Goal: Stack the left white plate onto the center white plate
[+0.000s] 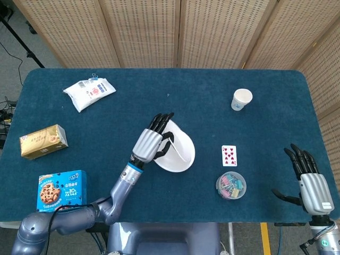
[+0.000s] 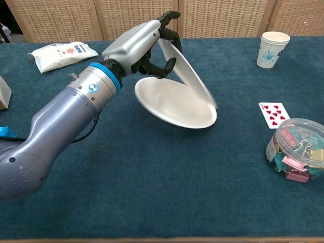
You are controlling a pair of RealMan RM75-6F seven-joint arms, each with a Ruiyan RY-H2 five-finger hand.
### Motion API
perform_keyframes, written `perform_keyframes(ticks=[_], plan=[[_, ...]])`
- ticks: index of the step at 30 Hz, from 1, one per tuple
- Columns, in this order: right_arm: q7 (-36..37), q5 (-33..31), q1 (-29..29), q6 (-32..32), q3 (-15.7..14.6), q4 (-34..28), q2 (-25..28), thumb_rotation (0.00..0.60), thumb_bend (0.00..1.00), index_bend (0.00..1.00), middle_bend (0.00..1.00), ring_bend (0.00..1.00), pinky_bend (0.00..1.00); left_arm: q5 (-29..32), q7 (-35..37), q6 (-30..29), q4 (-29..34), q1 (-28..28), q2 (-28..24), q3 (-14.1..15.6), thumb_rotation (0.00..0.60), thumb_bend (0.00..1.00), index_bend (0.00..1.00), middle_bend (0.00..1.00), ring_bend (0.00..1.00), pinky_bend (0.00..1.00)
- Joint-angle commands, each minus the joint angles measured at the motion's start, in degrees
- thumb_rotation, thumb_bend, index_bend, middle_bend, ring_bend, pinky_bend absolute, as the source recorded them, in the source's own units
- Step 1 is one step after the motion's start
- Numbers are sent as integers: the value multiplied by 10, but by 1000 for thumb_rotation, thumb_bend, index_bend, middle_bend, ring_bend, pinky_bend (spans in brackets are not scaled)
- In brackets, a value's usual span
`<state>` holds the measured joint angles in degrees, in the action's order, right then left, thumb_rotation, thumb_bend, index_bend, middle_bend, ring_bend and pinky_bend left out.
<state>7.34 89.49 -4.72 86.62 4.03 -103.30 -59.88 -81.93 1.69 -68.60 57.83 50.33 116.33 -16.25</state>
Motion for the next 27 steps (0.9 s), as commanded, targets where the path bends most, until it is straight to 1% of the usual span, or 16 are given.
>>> perform_keyframes(ticks=[1,2,4,8,11,14,17,22,25,27], plan=[[2,1,1,3,0,-1,1,600,0,0,0,0,0,-4,34,13,-14,-6,4,20,600,482,831,0,0,0],[2,2,2,3,-1,-2,2,600,0,0,0,0,0,-5,47,19,-10,-10,-4,28,600,477,812,0,0,0],[-1,3,3,4,-2,-3,0,600,0,0,0,0,0,-11,53,33,6,-26,-36,54,600,465,777,0,0,0],[-5,7,3,5,-4,-6,-1,600,0,0,0,0,0,-10,51,50,43,-42,-78,75,600,452,751,0,0,0],[-6,7,3,5,-4,-7,-1,600,0,0,0,0,0,-13,48,51,54,-52,-96,87,600,449,740,0,0,0],[-7,7,2,3,-4,-8,-2,600,0,0,0,0,0,-10,45,59,60,-61,-109,97,600,439,705,0,0,0],[-6,6,2,2,-4,-8,-1,600,0,0,0,0,0,-3,37,62,62,-70,-119,99,600,434,638,0,0,0],[-5,5,2,3,-4,-8,-1,600,0,0,0,0,0,6,31,71,68,-74,-127,96,600,396,275,0,0,0],[-5,5,2,3,-4,-9,0,600,0,0,0,0,0,6,29,73,71,-75,-130,96,600,375,143,0,0,0],[-5,5,3,3,-4,-9,0,600,0,0,0,0,0,6,28,74,72,-76,-132,96,600,365,100,0,0,0]])
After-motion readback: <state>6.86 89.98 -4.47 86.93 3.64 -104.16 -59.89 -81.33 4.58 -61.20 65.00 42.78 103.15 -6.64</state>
